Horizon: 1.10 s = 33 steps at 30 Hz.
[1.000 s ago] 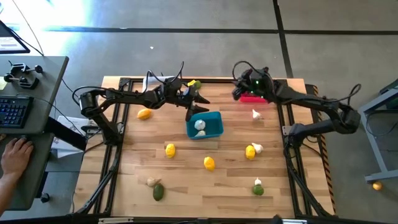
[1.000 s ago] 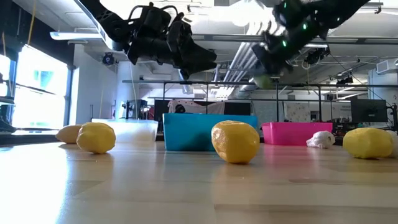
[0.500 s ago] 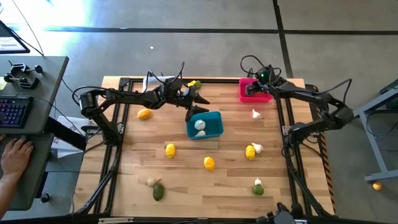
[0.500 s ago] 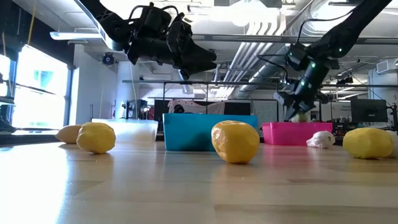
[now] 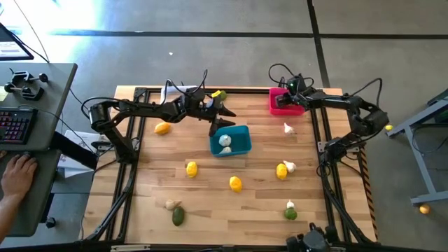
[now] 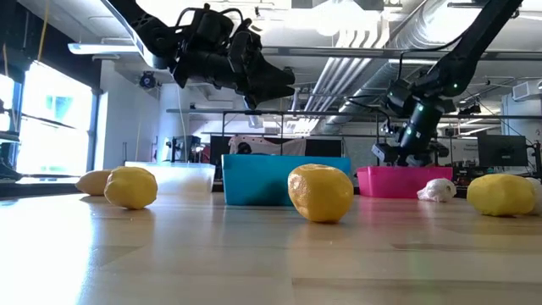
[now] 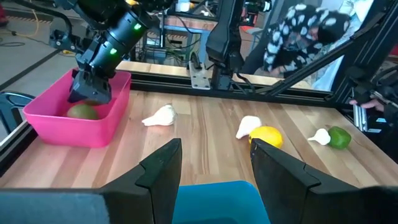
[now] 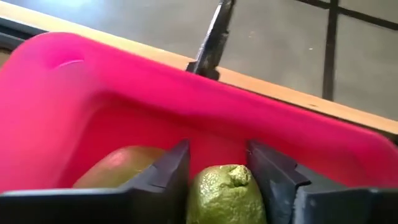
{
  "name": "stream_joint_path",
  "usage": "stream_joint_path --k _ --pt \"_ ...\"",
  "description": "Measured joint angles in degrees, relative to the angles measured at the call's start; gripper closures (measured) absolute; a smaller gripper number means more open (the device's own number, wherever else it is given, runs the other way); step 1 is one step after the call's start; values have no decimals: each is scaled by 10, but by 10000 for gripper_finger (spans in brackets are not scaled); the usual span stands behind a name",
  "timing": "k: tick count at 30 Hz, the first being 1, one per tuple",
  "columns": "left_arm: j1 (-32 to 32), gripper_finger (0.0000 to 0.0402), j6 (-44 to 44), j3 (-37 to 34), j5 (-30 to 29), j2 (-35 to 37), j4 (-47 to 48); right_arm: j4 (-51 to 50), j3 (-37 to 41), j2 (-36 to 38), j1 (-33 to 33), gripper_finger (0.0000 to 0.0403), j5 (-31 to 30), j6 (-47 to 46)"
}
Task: Sort produce into baskets
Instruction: Put the green lime into the pink bin, then put the garlic into the blue bin
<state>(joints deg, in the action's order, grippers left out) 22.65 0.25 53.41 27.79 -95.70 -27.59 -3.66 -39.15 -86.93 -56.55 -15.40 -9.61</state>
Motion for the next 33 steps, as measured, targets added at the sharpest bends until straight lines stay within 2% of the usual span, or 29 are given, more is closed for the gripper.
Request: stream_joint_path --k 6,11,13,16,20,23,28,33 --pt "0 226 1 0 0 0 -1 -37 -22 3 1 180 -31 9" --pt "0 238 14 -1 -17 0 -2 -47 -36 11 4 171 -34 20" --pt "0 248 18 -2 -29 0 -1 -52 -36 26 10 186 -36 22" --pt "0 269 20 -2 -30 0 -2 -64 -36 60 23 231 -40 28" --pt "0 304 35 -2 -30 0 -2 -81 -36 105 52 322 -54 44" --pt "0 334 44 -2 -30 -3 -12 -58 -19 131 81 387 -55 46" --pt "0 390 43 -25 -31 -6 -81 68 59 157 124 383 -15 15" --pt "8 396 -5 -85 -31 -6 -205 155 135 180 168 399 -6 -32"
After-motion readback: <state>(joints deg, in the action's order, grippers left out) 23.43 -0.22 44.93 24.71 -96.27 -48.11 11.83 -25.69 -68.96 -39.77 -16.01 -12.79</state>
